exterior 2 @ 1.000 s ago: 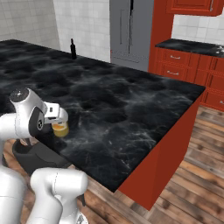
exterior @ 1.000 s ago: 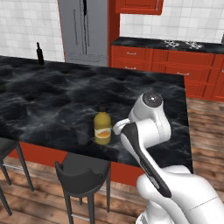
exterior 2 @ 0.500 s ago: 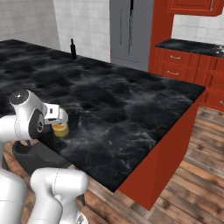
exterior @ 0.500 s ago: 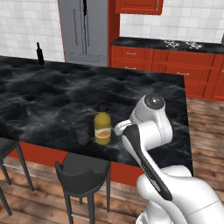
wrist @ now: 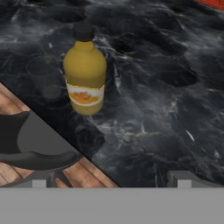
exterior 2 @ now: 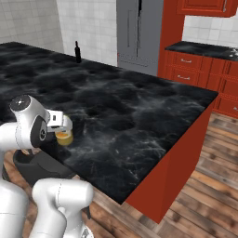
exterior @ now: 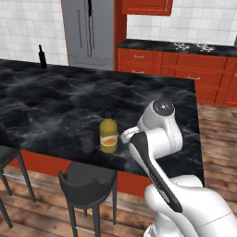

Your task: There is a wine glass and glass cup on the dining counter. Place the wine bottle next to the wine glass and the juice bottle next to the glass cup.

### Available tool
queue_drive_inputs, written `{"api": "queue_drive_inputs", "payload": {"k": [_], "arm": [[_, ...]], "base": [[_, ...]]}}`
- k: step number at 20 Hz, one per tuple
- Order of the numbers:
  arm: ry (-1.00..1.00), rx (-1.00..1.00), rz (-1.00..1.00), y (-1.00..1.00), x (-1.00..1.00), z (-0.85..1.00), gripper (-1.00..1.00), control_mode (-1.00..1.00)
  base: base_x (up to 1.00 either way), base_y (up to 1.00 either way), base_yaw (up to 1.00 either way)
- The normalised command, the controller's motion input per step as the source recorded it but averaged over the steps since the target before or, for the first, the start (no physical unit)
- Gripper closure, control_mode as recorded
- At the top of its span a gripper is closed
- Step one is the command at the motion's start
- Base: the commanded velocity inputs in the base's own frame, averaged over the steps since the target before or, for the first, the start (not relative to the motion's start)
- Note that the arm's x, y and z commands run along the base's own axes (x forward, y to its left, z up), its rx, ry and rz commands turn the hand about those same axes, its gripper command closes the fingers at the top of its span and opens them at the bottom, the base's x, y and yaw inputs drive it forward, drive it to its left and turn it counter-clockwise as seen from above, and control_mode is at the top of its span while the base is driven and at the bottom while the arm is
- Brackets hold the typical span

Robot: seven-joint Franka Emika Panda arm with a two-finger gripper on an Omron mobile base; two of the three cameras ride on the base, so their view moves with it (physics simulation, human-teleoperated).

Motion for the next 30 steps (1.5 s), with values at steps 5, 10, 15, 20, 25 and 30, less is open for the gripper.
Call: {"api": "queue_drive_inputs", "payload": {"k": [5,10,15,20,25,30], "arm": [[0.00,0.00,0.00,0.00,0.00,0.00,-1.00,1.00],[0.00,0.00,0.00,0.00,0.00,0.00,-1.00,1.00],[0.00,0.00,0.00,0.00,0.00,0.00,-1.00,1.00],[0.00,0.00,0.00,0.00,0.00,0.00,-1.00,1.00],[0.00,0.00,0.00,0.00,0.00,0.00,-1.00,1.00],[0.00,0.00,0.00,0.00,0.00,0.00,-1.00,1.00]], "base": [[-0.51,-0.11,-0.09],[-0.67,-0.07,-0.07],[-0.49,-0.06,-0.24],[0.01,-0.01,-0.80],[0.03,-0.18,-0.70],[0.24,-0.30,-0.36]]}}
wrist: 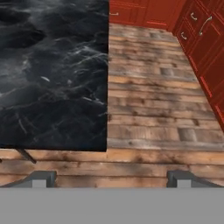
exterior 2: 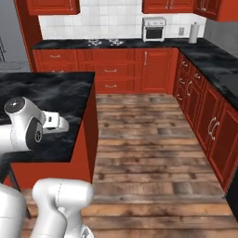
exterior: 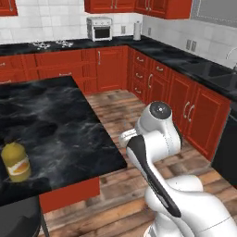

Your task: There is a wine glass and glass cup on the dining counter. Place the wine bottle next to the wine glass and the juice bottle next to the glass cup.

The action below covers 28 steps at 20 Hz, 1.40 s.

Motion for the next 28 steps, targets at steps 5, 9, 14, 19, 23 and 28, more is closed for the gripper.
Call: {"api": "queue_drive_inputs", "payload": {"k": [5,9,14,19,23,28], "arm": [[0.00,0.00,0.00,0.00,0.00,0.00,-1.00,1.00],[0.00,0.00,0.00,0.00,0.00,0.00,-1.00,1.00],[0.00,0.00,0.00,0.00,0.00,0.00,-1.00,1.00],[0.00,0.00,0.00,0.00,0.00,0.00,-1.00,1.00],[0.00,0.00,0.00,0.00,0.00,0.00,-1.00,1.00],[0.00,0.00,0.00,0.00,0.00,0.00,-1.00,1.00]], "base": [[0.46,-0.34,0.30],[0.52,-0.31,0.36],[0.64,-0.32,0.21],[0.68,-0.38,0.07],[0.69,-0.40,0.02],[0.62,-0.44,0.01]]}}
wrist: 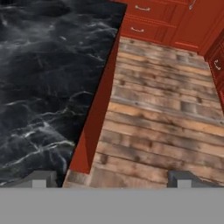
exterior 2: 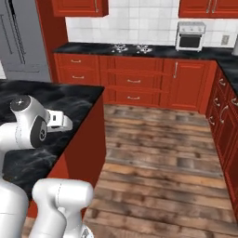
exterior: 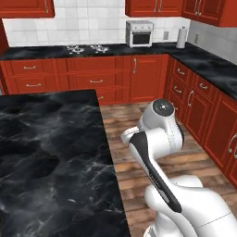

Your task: There is a wine glass and glass cup on the dining counter. Place the wine bottle next to the wine glass and the juice bottle next to the glass cup.

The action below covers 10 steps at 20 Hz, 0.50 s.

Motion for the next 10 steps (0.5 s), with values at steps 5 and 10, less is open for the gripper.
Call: {"api": "queue_drive_inputs", "payload": {"k": [5,10], "arm": [[0.00,0.00,0.00,0.00,0.00,0.00,-1.00,1.00],[0.00,0.00,0.00,0.00,0.00,0.00,-1.00,1.00]], "base": [[0.60,-0.45,0.01],[0.60,-0.45,0.01]]}}
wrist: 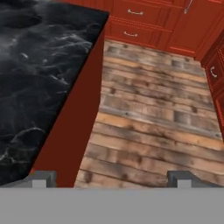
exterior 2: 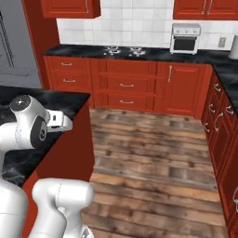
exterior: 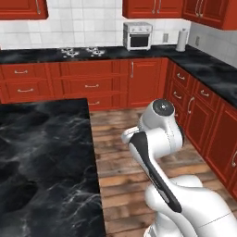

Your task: There is a wine glass and glass cup on the dining counter. Place the wine bottle next to the wine glass and the juice bottle next to the glass cup.

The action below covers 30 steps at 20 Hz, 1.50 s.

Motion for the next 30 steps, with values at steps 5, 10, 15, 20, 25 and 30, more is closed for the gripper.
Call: {"api": "queue_drive_inputs", "payload": {"k": [5,10,15,20,25,30], "arm": [[0.00,0.00,0.00,0.00,0.00,0.00,-1.00,1.00],[0.00,0.00,0.00,0.00,0.00,0.00,-1.00,1.00],[0.00,0.00,0.00,0.00,0.00,0.00,-1.00,1.00],[0.00,0.00,0.00,0.00,0.00,0.00,-1.00,1.00],[0.00,0.00,0.00,0.00,0.00,0.00,-1.00,1.00],[0.00,0.00,0.00,0.00,0.00,0.00,-1.00,1.00]], "base": [[0.74,-0.35,0.03],[0.79,-0.30,0.05],[0.81,-0.28,0.06],[0.81,-0.27,0.06],[0.74,-0.24,0.08],[0.70,-0.33,0.14]]}}
